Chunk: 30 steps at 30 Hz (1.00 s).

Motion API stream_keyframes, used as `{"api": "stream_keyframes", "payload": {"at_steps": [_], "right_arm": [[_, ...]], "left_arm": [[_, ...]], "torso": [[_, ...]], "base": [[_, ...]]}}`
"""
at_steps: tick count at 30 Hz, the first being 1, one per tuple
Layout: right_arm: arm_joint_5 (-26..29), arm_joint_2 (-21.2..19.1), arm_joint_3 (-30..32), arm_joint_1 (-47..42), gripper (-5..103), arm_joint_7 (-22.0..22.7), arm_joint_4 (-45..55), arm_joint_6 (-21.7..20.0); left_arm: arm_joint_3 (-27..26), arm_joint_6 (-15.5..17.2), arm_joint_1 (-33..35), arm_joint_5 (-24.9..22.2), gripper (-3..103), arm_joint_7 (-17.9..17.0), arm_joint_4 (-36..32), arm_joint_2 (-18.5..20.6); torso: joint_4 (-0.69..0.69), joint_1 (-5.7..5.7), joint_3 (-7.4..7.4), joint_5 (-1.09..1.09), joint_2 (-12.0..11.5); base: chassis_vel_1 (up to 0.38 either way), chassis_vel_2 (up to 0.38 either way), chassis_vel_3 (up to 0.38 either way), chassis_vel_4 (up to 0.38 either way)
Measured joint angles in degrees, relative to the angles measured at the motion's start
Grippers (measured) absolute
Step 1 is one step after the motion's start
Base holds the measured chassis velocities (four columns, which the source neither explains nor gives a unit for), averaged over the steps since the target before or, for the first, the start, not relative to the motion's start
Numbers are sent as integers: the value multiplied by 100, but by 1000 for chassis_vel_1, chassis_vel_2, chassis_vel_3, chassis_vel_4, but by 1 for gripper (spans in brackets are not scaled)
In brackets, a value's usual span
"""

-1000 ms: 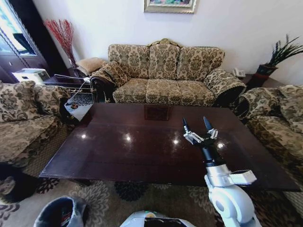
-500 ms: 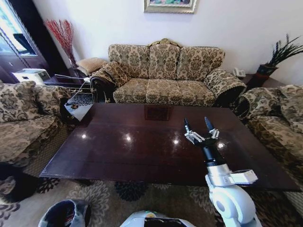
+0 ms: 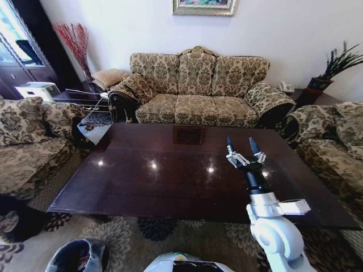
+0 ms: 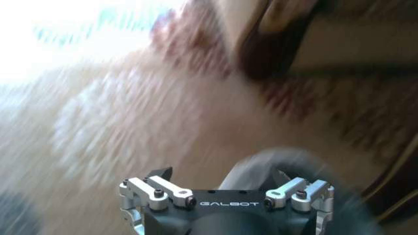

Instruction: Move to the front of the table and place the trash on the table into the trash bin.

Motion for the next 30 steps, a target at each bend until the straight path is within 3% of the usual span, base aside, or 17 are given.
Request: {"api": "stream_keyframes", "payload": {"at_steps": [2, 4, 6, 7, 9, 10, 12, 14, 19, 21, 25, 30], "right_arm": [[-1, -40, 77, -39, 100, 6, -9, -121], [-2, -47, 93, -45, 100, 9, -9, -154], [-15, -66, 159, -103, 100, 43, 12, -309], [-15, -66, 159, -103, 100, 43, 12, -309], [-65, -58, 186, -198, 100, 48, 70, -390], [-195, -28, 190, -360, 100, 36, 137, -424], [-243, -19, 189, -420, 100, 27, 161, -432], [-598, 21, 164, -728, 100, -48, 289, -440], [-1104, 69, 33, -870, 100, -70, 334, -308], [-1415, 112, -32, -951, 100, -67, 259, -187], [-1642, 184, -148, -1239, 100, -63, 190, -23], [-1828, 274, -172, -1465, 100, -37, 190, 104]], "left_arm": [[-196, -80, 110, 84, 100, 225, -905, -6], [-260, -39, 145, 113, 100, 341, -1214, -10], [-443, 88, 299, 217, 100, 969, -2479, -32], [-443, 88, 299, 217, 100, 969, -2479, -32], [-471, 105, 413, 344, 100, 1491, -3405, -22], [-386, 138, 512, 367, 100, 1889, -4330, 44], [-335, 152, 533, 372, 100, 2006, -4644, 82], [-95, 255, 552, 482, 100, 2385, -5656, 310], [129, 367, 748, 625, 100, 2768, -5936, 512], [216, 258, 913, 921, 100, 2986, -5933, 547], [371, 87, 874, 1336, 100, 3178, -5893, 522], [482, 27, 816, 1468, 100, 3235, -5852, 491]], "torso": [[-1, 0, 0, -2, 0], [-2, 0, 0, -1, 0], [-1, 0, 0, 1, 0], [-1, 0, 0, 1, 0], [-1, 0, 0, 0, 0], [0, 0, 0, -1, 0], [0, 0, 0, -1, 0], [-3, 0, 0, 1, 0], [-3, 0, 0, -3, 0], [6, 0, 0, -4, 0], [-1, 0, 0, -2, 0], [-2, 0, 0, -2, 0]], "base": [[0, 0, 0, 0], [0, 0, 0, 0], [0, 0, 0, 0], [0, 0, 0, 0], [0, 0, 0, 0], [0, 0, 0, 0], [0, 0, 0, 0], [0, 0, 0, 0], [0, 0, 0, 0], [0, 0, 0, 0], [0, 0, 0, 0], [0, 0, 0, 0]]}}
